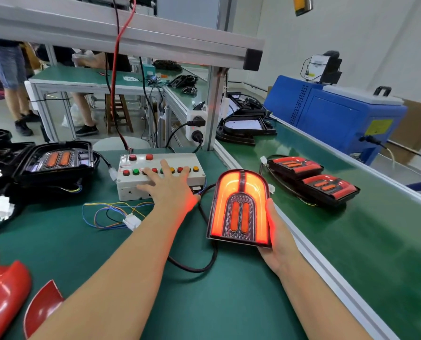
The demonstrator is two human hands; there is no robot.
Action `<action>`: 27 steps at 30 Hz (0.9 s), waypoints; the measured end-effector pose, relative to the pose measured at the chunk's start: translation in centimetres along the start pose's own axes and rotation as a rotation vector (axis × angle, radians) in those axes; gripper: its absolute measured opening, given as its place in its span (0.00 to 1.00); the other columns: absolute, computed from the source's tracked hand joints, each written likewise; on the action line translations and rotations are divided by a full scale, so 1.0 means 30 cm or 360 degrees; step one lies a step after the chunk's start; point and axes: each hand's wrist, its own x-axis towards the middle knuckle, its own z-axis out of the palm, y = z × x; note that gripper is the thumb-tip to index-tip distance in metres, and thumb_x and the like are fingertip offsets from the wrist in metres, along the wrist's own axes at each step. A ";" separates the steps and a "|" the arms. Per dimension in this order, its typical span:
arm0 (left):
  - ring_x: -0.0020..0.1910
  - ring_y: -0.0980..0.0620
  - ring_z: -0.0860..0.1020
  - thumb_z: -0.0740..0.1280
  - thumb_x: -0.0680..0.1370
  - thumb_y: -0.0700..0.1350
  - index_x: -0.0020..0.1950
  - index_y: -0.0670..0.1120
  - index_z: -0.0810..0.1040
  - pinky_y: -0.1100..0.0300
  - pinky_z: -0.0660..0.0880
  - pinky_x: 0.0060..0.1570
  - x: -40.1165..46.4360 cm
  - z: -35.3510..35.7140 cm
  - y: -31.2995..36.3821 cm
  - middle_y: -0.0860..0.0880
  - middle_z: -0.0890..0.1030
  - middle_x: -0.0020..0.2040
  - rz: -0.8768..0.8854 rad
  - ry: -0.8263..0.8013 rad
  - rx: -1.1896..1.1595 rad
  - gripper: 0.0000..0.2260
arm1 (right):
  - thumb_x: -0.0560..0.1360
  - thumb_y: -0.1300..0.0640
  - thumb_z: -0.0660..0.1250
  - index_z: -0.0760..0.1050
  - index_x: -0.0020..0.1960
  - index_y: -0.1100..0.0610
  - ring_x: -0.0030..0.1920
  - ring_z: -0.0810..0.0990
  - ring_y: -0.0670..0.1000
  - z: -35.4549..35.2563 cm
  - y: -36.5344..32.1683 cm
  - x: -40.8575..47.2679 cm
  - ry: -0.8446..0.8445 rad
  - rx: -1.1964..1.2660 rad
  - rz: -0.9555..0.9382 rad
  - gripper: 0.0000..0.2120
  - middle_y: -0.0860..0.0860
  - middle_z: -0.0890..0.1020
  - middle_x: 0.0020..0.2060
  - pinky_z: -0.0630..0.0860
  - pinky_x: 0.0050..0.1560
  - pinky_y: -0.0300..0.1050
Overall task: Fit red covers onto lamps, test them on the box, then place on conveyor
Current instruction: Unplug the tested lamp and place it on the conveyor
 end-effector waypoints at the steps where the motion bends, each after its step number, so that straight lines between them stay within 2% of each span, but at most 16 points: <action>1: 0.72 0.27 0.43 0.65 0.73 0.66 0.76 0.61 0.52 0.26 0.52 0.64 0.000 0.000 0.000 0.42 0.41 0.78 0.0000 0.0001 0.0005 0.36 | 0.71 0.37 0.62 0.78 0.60 0.53 0.52 0.85 0.54 0.001 -0.001 -0.001 -0.0001 -0.0005 0.0001 0.26 0.54 0.85 0.53 0.81 0.43 0.47; 7: 0.73 0.27 0.43 0.64 0.73 0.66 0.76 0.62 0.51 0.26 0.51 0.64 0.003 -0.001 0.003 0.42 0.41 0.78 -0.0010 -0.0007 0.0045 0.35 | 0.72 0.37 0.61 0.78 0.60 0.53 0.51 0.85 0.54 0.004 -0.002 -0.005 -0.0002 -0.0002 -0.0005 0.26 0.54 0.85 0.52 0.82 0.42 0.46; 11: 0.73 0.27 0.44 0.64 0.74 0.64 0.76 0.62 0.49 0.26 0.49 0.64 0.001 0.001 -0.002 0.43 0.41 0.78 0.0002 0.0011 0.0115 0.36 | 0.71 0.37 0.62 0.78 0.60 0.53 0.51 0.85 0.54 0.006 -0.001 -0.004 0.0011 -0.0003 -0.0003 0.26 0.54 0.85 0.52 0.80 0.45 0.48; 15: 0.73 0.27 0.43 0.62 0.74 0.66 0.76 0.62 0.48 0.26 0.45 0.64 -0.001 0.008 -0.006 0.43 0.40 0.78 0.0004 0.0043 0.0179 0.36 | 0.71 0.37 0.63 0.80 0.57 0.52 0.50 0.85 0.54 0.008 -0.001 -0.002 0.0013 0.0029 0.0001 0.24 0.55 0.85 0.51 0.82 0.40 0.46; 18: 0.74 0.31 0.40 0.61 0.73 0.68 0.76 0.62 0.48 0.26 0.41 0.64 -0.004 0.013 -0.008 0.43 0.40 0.78 0.0032 0.0080 0.0193 0.37 | 0.71 0.36 0.63 0.82 0.54 0.51 0.51 0.85 0.55 0.008 0.000 0.000 0.0002 0.0025 0.0000 0.23 0.55 0.85 0.52 0.82 0.40 0.45; 20: 0.75 0.34 0.38 0.61 0.73 0.67 0.77 0.60 0.49 0.27 0.38 0.64 -0.006 0.015 -0.005 0.43 0.41 0.78 0.0060 0.0136 0.0170 0.36 | 0.71 0.36 0.63 0.81 0.57 0.51 0.52 0.85 0.54 0.008 0.000 0.000 -0.0007 0.0015 0.0002 0.24 0.55 0.85 0.52 0.82 0.40 0.45; 24: 0.75 0.37 0.37 0.61 0.75 0.63 0.78 0.56 0.47 0.29 0.37 0.66 0.001 0.002 0.005 0.44 0.42 0.78 0.0037 0.0147 0.0072 0.37 | 0.71 0.36 0.63 0.80 0.59 0.52 0.52 0.85 0.54 0.005 0.002 0.001 -0.0023 0.0018 0.0016 0.26 0.55 0.85 0.53 0.82 0.40 0.45; 27: 0.76 0.38 0.38 0.62 0.74 0.58 0.78 0.56 0.47 0.30 0.37 0.66 0.007 -0.007 0.006 0.44 0.42 0.78 0.0052 0.0121 0.0091 0.36 | 0.71 0.36 0.63 0.79 0.59 0.53 0.52 0.84 0.55 0.004 -0.001 0.002 -0.0041 0.0034 0.0017 0.26 0.55 0.85 0.53 0.82 0.40 0.46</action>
